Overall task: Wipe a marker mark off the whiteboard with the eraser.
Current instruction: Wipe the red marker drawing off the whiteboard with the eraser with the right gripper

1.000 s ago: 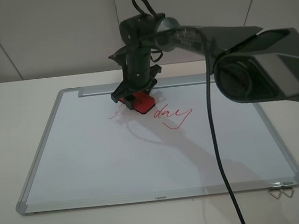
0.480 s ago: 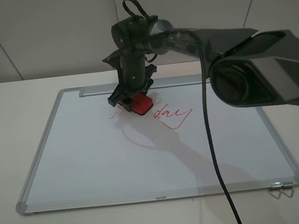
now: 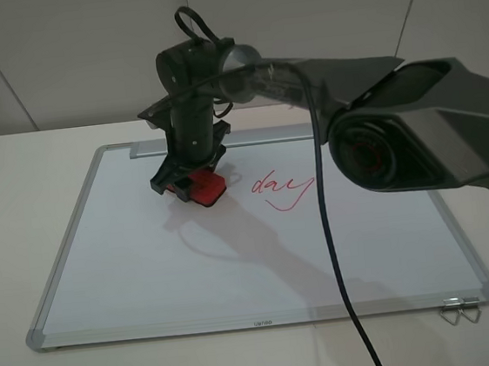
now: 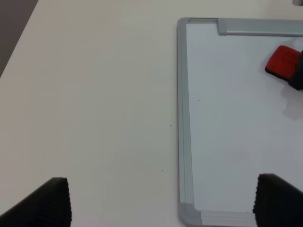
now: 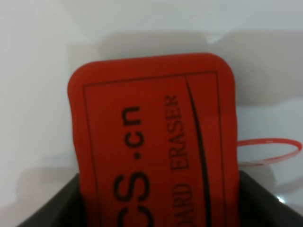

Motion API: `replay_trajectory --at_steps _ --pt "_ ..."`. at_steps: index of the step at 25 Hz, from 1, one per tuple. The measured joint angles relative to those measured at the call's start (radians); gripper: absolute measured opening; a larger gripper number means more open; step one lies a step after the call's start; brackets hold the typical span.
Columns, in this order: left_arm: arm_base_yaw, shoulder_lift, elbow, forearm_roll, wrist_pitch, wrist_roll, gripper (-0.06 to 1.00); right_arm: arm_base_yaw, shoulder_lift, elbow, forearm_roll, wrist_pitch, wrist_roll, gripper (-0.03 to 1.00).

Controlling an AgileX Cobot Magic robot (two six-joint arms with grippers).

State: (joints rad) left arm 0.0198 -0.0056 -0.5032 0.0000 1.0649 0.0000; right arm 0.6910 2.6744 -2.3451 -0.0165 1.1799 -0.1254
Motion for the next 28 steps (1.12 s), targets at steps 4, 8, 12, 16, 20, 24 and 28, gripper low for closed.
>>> replay_trajectory --at_steps 4,8,12,16,20,24,28 --pt "0.0 0.0 0.0 0.0 0.0 0.0 0.77 -0.045 0.0 0.0 0.0 0.0 0.004 0.51" --pt "0.0 0.0 0.0 0.0 0.0 0.0 0.77 -0.073 0.0 0.0 0.0 0.0 0.005 0.51" --pt "0.0 0.0 0.0 0.0 0.0 0.0 0.77 -0.088 0.0 0.0 0.0 -0.001 0.007 0.51" --pt "0.0 0.0 0.0 0.0 0.0 0.0 0.77 -0.089 -0.003 0.017 0.005 -0.013 0.011 0.51" --pt "0.0 0.0 0.0 0.0 0.0 0.0 0.77 -0.081 -0.012 0.037 0.004 -0.027 0.024 0.51" --pt "0.0 0.0 0.0 0.0 0.0 0.0 0.77 -0.069 -0.02 0.047 -0.004 -0.025 0.057 0.51" --pt "0.0 0.0 0.0 0.0 0.0 0.0 0.77 -0.063 -0.036 0.063 -0.008 -0.023 0.078 0.51"
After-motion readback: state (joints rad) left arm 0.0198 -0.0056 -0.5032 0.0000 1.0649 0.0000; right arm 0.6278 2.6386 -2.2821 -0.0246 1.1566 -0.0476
